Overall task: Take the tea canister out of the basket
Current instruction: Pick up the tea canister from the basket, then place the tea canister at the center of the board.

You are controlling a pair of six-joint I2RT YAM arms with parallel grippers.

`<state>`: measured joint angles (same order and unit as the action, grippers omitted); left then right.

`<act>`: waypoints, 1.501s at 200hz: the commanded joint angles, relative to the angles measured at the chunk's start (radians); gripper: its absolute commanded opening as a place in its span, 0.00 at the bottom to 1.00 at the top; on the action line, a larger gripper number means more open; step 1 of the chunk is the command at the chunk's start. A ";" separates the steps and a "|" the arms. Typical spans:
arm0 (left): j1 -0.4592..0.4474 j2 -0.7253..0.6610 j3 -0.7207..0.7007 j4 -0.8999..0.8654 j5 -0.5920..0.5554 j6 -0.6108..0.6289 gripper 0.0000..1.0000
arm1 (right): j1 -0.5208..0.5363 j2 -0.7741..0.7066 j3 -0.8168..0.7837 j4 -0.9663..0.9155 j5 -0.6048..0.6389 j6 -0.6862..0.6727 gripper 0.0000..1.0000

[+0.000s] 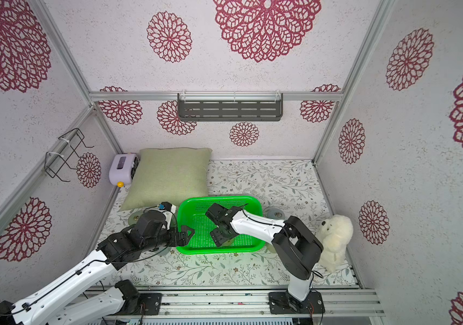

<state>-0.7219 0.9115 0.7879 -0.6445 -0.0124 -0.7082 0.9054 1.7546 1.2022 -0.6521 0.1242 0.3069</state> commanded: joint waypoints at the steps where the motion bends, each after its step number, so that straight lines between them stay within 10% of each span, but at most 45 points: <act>1: -0.016 -0.023 -0.016 0.022 -0.008 -0.003 0.97 | -0.024 -0.098 0.058 -0.026 0.006 0.014 0.77; 136: -0.030 -0.091 -0.065 0.123 0.043 -0.016 0.97 | -0.347 -0.180 0.359 -0.239 0.014 -0.034 0.76; 300: -0.063 -0.188 -0.076 0.134 0.026 -0.041 0.97 | -0.729 0.145 0.569 -0.213 -0.001 -0.081 0.76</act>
<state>-0.7700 0.7387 0.7132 -0.5285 0.0235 -0.7368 0.1978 1.8851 1.7050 -0.9115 0.1192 0.2436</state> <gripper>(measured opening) 0.975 0.853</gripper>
